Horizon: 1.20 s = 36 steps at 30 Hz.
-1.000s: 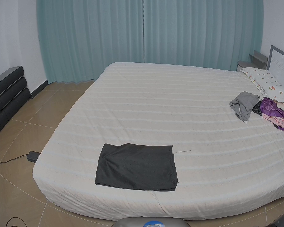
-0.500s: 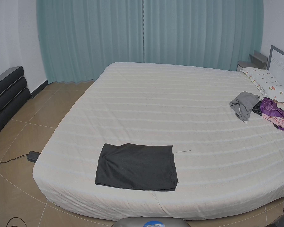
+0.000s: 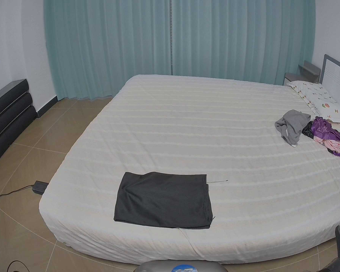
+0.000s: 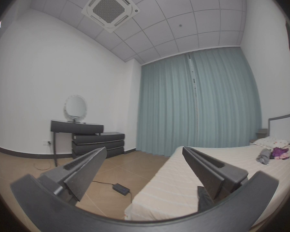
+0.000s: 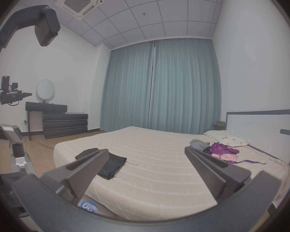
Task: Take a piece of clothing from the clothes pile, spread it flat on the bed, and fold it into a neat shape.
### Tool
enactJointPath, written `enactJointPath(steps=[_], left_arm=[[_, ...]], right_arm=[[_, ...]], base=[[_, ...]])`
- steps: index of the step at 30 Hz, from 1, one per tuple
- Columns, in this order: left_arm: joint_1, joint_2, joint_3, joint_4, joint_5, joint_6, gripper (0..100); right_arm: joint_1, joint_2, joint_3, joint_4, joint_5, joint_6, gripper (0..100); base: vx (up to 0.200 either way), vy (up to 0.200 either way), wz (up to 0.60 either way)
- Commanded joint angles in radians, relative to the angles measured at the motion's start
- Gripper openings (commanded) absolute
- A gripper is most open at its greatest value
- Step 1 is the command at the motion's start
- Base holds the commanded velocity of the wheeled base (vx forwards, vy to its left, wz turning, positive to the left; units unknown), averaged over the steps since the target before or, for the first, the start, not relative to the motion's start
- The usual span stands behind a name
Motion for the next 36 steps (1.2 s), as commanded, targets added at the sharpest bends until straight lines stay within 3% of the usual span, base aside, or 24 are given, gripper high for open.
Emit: enactJointPath(steps=[1,5,7,11,14,18,22,31,36], left_arm=[[0.033,0.019,0.211,-0.116,-0.159,-0.043,100],[0.033,0.019,0.412,-0.365,-0.226,-0.031,100],[0.033,0.019,0.412,-0.394,-0.255,-0.043,100],[0.031,0.019,0.412,-0.376,-0.329,-0.069,100],[0.033,0.019,0.412,-0.242,-0.468,-0.060,100],[0.031,0.022,0.412,-0.149,-0.524,-0.058,100],[0.027,0.022,0.409,-0.149,-0.582,-0.063,100],[-0.105,0.011,0.409,-0.146,-0.600,-0.011,100],[-0.154,-0.082,0.412,-0.147,-0.539,-0.015,100]], right_arm=[[-0.042,-0.068,0.168,-0.073,-0.062,-0.002,100],[-0.042,-0.068,0.193,-0.129,-0.073,0.004,100],[-0.042,-0.068,0.193,-0.129,-0.076,0.002,100],[-0.042,-0.068,0.191,-0.127,-0.091,-0.002,100],[-0.042,-0.068,0.191,-0.124,-0.100,0.015,100],[-0.043,-0.067,0.185,-0.050,-0.194,0.110,100],[-0.043,-0.067,0.185,-0.052,-0.189,0.119,100],[-0.042,-0.067,0.191,-0.047,-0.149,0.062,100],[-0.040,-0.068,0.193,-0.055,-0.146,0.071,100]], base=[[0.000,0.000,0.00],[0.000,0.000,0.00],[0.000,0.000,0.00],[0.000,0.000,0.00],[0.000,0.000,0.00],[0.000,0.000,0.00],[0.000,0.000,0.00],[0.000,0.000,0.00],[0.000,0.000,0.00]])
